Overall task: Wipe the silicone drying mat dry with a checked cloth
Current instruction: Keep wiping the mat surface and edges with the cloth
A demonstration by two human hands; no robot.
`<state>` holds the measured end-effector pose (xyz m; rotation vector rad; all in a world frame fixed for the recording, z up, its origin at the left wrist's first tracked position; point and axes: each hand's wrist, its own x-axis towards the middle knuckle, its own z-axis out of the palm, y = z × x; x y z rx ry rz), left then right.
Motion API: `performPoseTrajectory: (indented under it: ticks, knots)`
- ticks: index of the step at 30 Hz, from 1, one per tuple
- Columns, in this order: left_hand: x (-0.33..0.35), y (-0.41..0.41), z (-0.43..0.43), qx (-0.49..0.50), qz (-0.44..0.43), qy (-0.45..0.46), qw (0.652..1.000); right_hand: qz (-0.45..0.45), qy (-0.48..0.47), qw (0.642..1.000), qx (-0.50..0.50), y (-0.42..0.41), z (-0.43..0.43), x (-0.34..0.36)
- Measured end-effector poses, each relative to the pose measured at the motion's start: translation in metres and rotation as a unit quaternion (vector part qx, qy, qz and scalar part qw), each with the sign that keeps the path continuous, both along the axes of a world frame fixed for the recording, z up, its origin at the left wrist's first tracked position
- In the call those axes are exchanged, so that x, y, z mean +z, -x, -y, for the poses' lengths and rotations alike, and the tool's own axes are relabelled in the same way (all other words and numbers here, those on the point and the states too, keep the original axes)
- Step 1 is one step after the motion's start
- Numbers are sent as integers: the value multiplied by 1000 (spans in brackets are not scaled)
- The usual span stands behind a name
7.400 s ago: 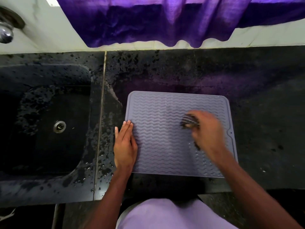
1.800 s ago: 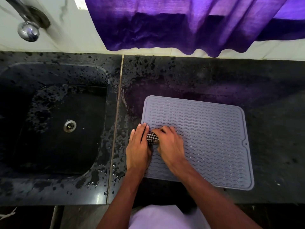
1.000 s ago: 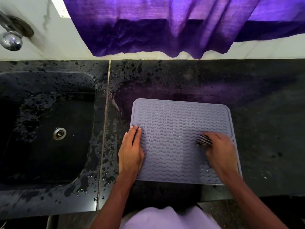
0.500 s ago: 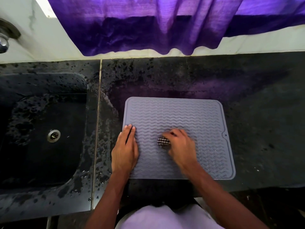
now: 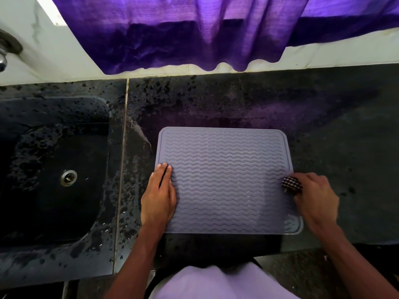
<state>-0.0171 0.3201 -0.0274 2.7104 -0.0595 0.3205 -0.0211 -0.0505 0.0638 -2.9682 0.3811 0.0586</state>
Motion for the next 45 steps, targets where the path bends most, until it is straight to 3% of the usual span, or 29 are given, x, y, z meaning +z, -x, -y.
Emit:
performPoseTrajectory:
  ticks: [7,13,21,27,31,35,40,45]
  knots:
    - [2,1,1,8,-18,-4,1000,54,-143,979,137,-13,-119,-9]
    - [3,2,0,2,-21,-3,1000,-2,-109,973,205,-22,-144,-21]
    - [7,4,2,10,-28,2,1000,-3,-75,987,140,-14,-59,-14]
    - [8,5,4,11,-33,-4,999,10,-22,999,37,-1,23,-12]
    - [6,5,7,27,-28,-4,999,26,-5,1000,12,4,35,-5]
    - [4,4,8,27,-27,-3,999,44,-53,997,42,2,-2,1]
    - [5,4,6,22,-36,7,999,53,-166,973,153,-15,-100,-1]
    - [6,3,4,19,-44,10,999,32,-186,946,262,-31,-180,-6]
